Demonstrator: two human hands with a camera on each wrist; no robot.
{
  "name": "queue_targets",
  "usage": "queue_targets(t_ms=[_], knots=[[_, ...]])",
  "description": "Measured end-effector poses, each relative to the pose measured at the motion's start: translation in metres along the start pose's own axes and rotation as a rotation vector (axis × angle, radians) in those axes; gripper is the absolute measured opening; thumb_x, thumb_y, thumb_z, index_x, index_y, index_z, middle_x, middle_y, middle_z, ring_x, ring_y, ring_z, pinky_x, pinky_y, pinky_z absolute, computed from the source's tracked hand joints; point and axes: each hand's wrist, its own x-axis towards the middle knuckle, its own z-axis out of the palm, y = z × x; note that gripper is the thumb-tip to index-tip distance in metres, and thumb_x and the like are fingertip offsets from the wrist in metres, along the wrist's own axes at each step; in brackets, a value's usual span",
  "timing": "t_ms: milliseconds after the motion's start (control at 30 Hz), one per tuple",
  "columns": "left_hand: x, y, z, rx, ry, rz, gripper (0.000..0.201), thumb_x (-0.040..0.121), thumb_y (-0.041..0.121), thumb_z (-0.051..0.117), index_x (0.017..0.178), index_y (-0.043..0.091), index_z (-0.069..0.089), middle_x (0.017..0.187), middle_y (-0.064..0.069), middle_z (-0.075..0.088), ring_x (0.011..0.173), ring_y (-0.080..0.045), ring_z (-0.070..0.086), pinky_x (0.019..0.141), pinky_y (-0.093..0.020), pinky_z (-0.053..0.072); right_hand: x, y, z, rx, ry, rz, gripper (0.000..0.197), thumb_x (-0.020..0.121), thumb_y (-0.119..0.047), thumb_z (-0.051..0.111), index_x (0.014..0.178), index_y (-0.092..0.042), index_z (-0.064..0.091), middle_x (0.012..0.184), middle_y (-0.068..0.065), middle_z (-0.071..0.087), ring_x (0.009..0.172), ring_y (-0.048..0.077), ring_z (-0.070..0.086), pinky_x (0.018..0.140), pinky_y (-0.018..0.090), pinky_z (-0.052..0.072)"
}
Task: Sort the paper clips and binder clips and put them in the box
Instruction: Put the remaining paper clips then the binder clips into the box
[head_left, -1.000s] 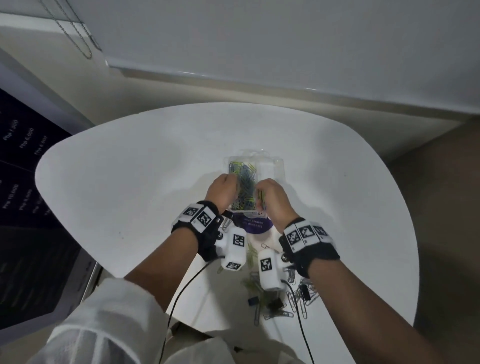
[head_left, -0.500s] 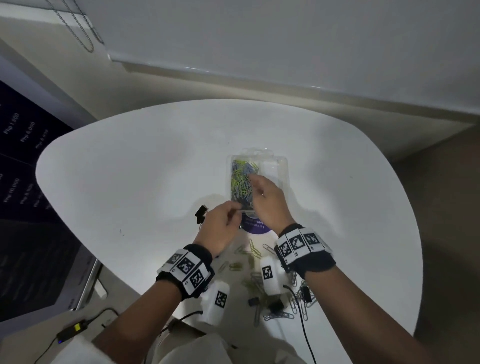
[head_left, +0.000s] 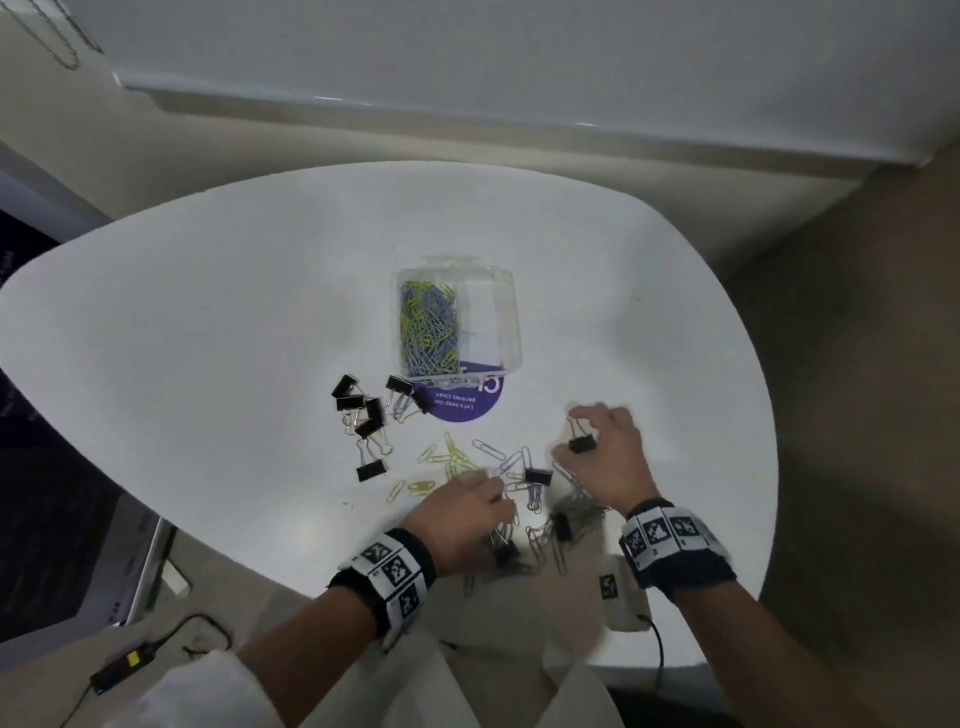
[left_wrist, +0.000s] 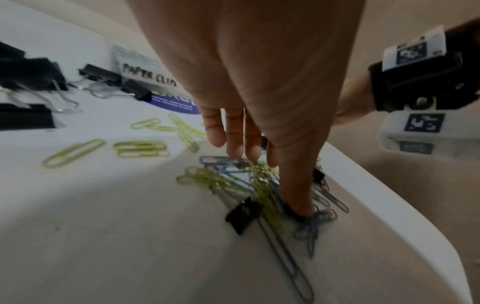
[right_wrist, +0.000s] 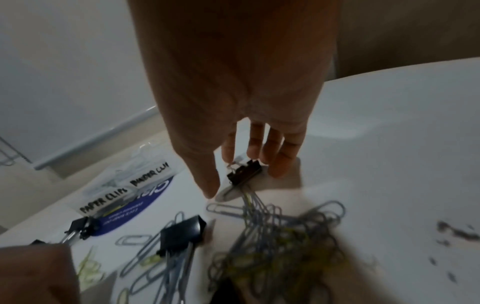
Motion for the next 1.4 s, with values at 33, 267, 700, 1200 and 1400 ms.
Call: queue_targets(t_ms=[33,267,700,1200,1400], knots=[[0.002,0.004,0.003,0.031,-0.012,0.007,0.035,0.075,0.024,0.070,0.106,0.013,0.061,0.106,-0.009,0.056,0.100,-0.027,0.049,0.086,-0.039,0.047,-0.002,0.002,0.002,0.013,0.006,-0.022,0.042,0.077,-0.024,0.074,0.116,-0.029,0.060,0.111,-0.007,0.042,0.113,0.019,0.048,0.105,0.034,0.040],[0.002,0.008,0.012,0.023,0.080,0.006,0.028,0.077,0.017,0.066,0.102,0.006,0.062,0.112,-0.012,0.056,0.106,-0.030,0.054,0.084,-0.037,0.049,-0.011,0.003,0.014,0.137,-0.008,0.006,0.035,0.078,-0.017,0.070,0.111,-0.025,0.061,0.101,0.000,0.058,0.091,0.013,0.059,0.082,0.023,0.048],[-0.027,-0.027,-0.004,-0.828,0.367,-0.435,0.013,0.088,0.013,0.067,0.083,0.024,0.062,0.087,0.007,0.071,0.085,-0.005,0.067,0.079,-0.021,0.053,-0.030,-0.005,0.019,0.376,-0.047,0.067,0.026,0.090,-0.006,0.052,0.096,-0.024,0.070,0.077,-0.005,0.063,0.050,0.003,0.048,0.056,0.017,0.042],[-0.068,-0.121,-0.027,-0.559,0.754,-0.801,0.016,0.093,0.006,0.052,0.095,0.014,0.066,0.088,-0.002,0.070,0.083,-0.019,0.062,0.076,-0.023,0.042,-0.035,-0.002,0.026,0.182,-0.151,-0.023,0.028,0.069,-0.031,0.089,0.079,-0.021,0.065,0.086,-0.005,0.067,0.073,0.008,0.063,0.063,0.011,0.045],[-0.073,-0.127,-0.019,-0.546,0.742,-0.779,0.019,0.093,0.006,0.051,0.100,0.015,0.066,0.091,-0.002,0.064,0.086,-0.022,0.059,0.078,-0.027,0.043,-0.036,-0.015,0.021,0.387,-0.199,-0.002,0.013,0.075,-0.027,0.085,0.082,-0.026,0.075,0.086,-0.006,0.076,0.080,0.015,0.070,0.075,0.028,0.054]])
